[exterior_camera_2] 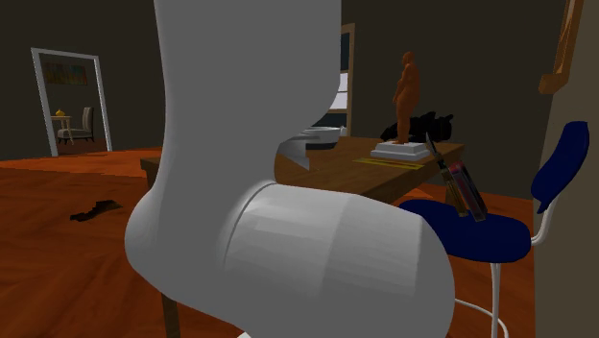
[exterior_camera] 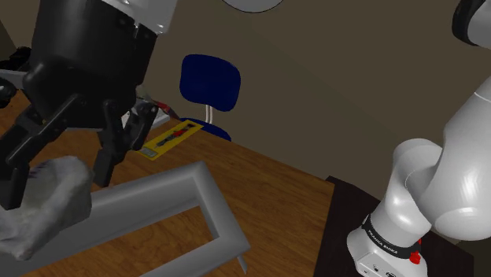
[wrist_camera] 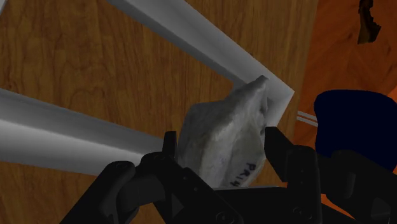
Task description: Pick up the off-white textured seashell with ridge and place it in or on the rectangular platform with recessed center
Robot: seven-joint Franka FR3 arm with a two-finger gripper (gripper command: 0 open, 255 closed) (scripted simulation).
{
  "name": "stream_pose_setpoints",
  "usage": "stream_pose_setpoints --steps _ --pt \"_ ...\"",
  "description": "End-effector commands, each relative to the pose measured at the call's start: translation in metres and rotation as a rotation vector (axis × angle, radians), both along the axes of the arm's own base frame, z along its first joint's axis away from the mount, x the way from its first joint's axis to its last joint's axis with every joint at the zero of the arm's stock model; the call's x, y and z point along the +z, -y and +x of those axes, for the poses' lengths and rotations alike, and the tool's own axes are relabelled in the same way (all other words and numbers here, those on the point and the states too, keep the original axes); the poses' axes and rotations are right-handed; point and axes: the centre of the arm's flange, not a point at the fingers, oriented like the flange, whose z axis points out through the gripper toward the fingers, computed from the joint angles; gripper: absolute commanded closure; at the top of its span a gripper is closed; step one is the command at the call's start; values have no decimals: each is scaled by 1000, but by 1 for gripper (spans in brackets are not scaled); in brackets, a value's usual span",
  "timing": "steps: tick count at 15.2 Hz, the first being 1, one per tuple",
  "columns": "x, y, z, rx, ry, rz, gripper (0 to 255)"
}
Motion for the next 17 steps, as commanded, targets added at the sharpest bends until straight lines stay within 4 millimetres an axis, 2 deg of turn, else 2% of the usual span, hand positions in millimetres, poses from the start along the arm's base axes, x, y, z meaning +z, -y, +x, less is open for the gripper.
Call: stream_pose_setpoints --steps 1,10,17 --pt "-11 -1 0 0 1 1 255" --pt "-58 -1 0 0 1 1 255" --pt "-60 -1 0 0 1 1 255"
